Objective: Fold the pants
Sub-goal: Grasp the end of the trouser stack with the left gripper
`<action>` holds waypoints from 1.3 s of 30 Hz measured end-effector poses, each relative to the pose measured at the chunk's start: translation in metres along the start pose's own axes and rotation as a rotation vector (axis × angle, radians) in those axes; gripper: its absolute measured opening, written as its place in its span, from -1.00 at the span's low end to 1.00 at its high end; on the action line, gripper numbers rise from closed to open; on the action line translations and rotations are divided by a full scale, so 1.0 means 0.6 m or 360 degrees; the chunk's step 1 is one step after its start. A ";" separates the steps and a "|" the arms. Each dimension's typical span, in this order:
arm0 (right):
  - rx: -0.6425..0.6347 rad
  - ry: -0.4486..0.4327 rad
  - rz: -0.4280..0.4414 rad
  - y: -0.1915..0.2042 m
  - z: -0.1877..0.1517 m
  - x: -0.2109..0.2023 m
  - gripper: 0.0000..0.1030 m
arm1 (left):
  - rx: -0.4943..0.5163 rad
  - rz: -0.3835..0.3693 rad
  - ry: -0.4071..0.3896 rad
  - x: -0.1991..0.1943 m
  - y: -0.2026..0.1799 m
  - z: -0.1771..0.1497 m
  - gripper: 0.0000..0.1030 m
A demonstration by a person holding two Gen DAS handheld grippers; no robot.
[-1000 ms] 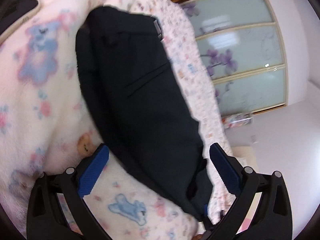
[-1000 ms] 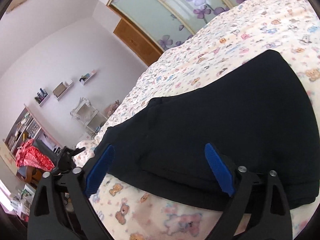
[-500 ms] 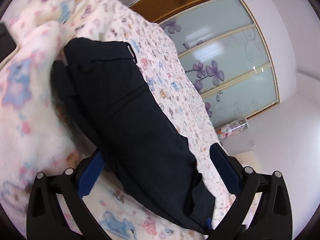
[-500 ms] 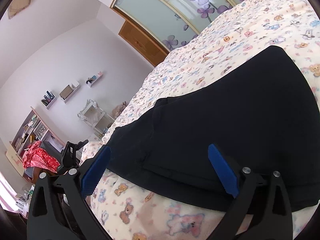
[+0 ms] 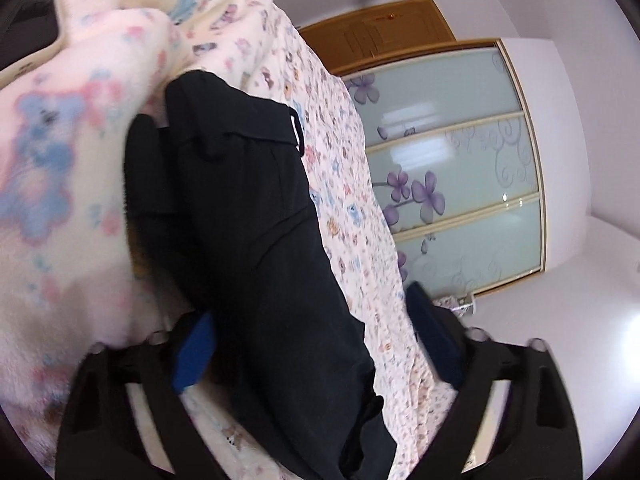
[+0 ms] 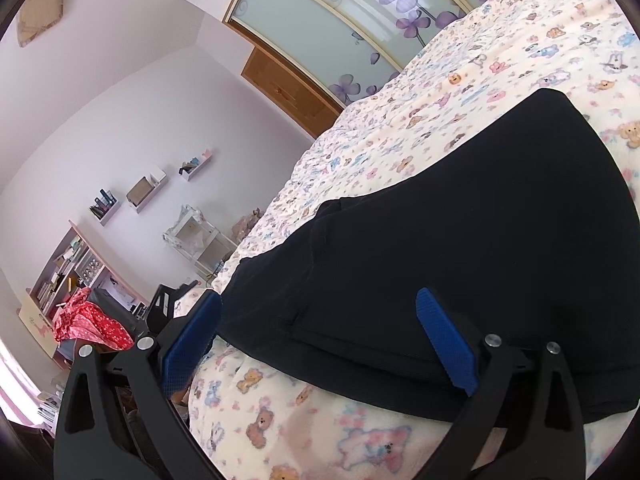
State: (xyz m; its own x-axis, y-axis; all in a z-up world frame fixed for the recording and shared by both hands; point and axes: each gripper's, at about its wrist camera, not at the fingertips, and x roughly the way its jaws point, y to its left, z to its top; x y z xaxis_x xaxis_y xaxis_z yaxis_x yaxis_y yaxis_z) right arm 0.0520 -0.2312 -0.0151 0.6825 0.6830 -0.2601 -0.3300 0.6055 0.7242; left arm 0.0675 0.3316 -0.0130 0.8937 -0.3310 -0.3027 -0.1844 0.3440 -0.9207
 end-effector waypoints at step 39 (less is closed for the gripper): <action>0.0218 -0.0316 0.0128 -0.059 0.005 -0.280 0.97 | 0.0702 0.0655 0.0006 0.025 -0.174 -0.023 -0.77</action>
State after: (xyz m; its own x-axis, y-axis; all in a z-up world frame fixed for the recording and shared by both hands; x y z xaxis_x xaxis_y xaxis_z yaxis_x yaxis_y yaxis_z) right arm -0.0491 -0.3687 0.0053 0.7769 0.6249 -0.0775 -0.3061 0.4823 0.8208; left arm 0.0943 0.2786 0.0751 0.7834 -0.0960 -0.6140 -0.3271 0.7764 -0.5388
